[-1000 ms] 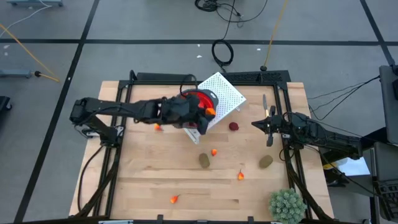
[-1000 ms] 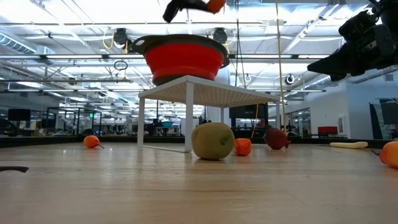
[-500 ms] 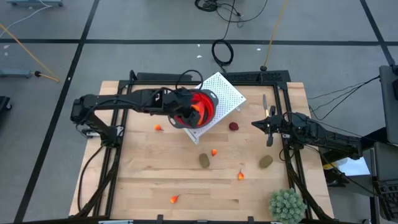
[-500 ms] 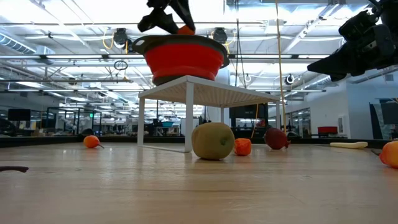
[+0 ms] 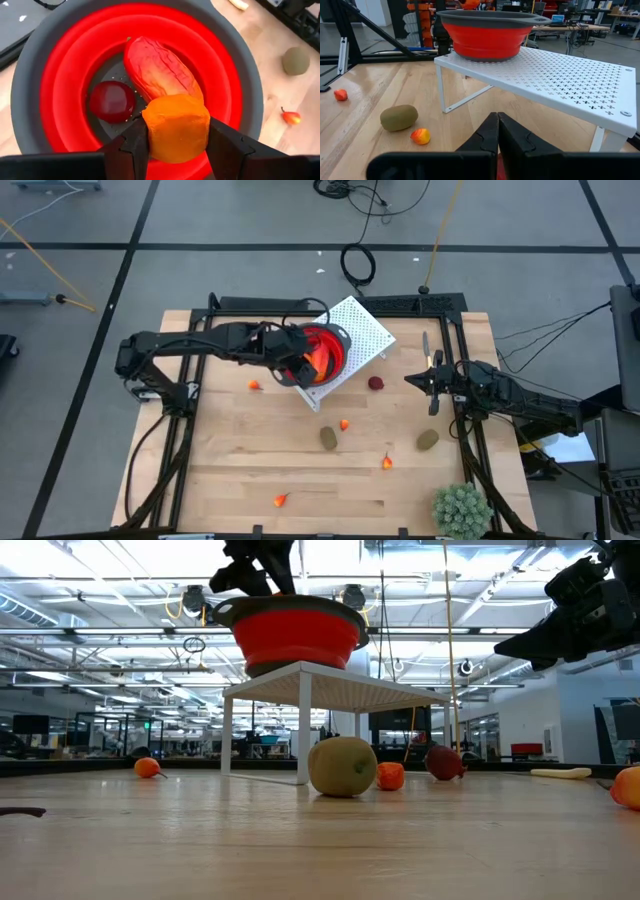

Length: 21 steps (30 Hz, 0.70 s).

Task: Pick & Place Fruit
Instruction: Put the orange into the red strainer bowl on the shelf

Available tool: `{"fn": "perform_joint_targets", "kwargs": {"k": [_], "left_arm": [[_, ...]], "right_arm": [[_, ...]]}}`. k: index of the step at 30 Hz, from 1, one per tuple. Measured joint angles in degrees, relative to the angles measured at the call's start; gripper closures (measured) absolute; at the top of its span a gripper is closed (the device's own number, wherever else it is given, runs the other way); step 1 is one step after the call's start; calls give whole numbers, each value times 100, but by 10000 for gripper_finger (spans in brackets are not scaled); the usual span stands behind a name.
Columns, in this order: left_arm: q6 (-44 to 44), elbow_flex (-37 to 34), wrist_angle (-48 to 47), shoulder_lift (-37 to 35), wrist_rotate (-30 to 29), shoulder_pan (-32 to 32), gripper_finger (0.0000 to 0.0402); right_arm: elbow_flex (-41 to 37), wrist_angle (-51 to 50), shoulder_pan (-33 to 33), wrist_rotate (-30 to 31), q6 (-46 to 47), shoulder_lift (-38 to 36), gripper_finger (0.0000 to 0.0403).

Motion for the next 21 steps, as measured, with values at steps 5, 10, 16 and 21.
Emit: {"fn": "perform_joint_targets", "kwargs": {"k": [5,10,16,21], "left_arm": [[81,-2,-170,190,-19,0,243],[207,-2,-348,390,-19,0,243],[211,-2,-354,389,-22,32,243],[401,-2,-358,389,119,93,243]], "right_arm": [[0,0,0,1,0,0,403],[0,-18,0,4,0,0,403],[0,-7,0,4,0,0,403],[0,-2,2,4,0,0,403]]}}
